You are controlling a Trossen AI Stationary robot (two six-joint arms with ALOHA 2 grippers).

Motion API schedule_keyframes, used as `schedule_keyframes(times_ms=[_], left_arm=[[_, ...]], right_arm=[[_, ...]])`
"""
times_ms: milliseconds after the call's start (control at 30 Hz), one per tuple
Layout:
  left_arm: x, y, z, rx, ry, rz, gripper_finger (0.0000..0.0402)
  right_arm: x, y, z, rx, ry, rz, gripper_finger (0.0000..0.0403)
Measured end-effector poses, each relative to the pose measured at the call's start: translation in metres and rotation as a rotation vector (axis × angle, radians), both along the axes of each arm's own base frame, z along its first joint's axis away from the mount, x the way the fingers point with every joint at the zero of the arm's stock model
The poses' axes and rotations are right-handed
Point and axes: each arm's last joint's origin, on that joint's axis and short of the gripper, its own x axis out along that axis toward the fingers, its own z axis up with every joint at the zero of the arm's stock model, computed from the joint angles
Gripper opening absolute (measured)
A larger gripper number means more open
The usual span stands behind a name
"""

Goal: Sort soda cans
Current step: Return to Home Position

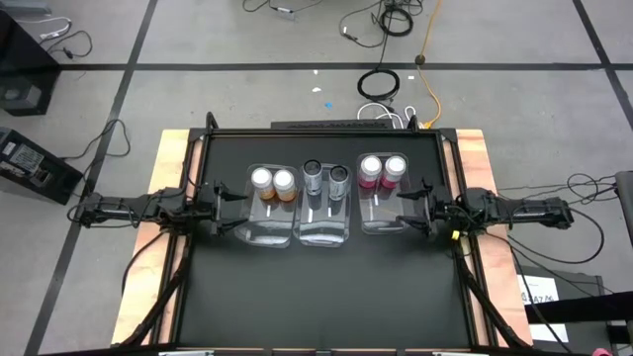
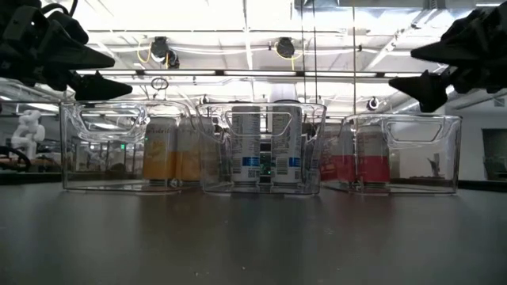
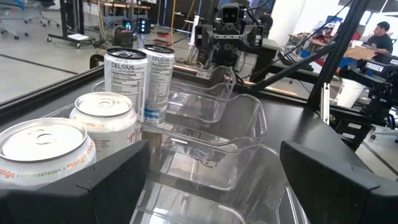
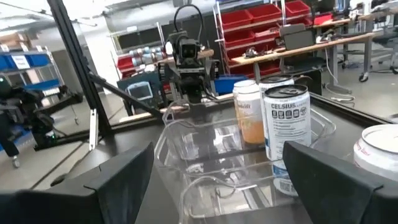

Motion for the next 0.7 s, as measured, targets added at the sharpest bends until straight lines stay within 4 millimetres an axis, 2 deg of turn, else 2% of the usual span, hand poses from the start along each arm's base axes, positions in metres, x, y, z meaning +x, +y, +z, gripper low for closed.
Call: schedule_keyframes(times_ms=[700], left_arm=[[0.0, 0.0, 0.0, 0.0, 0.0, 0.0, 0.0369]], right_arm=[[0.0018, -0.0001, -0.0027, -0.024, 0.034, -0.002, 0.035]])
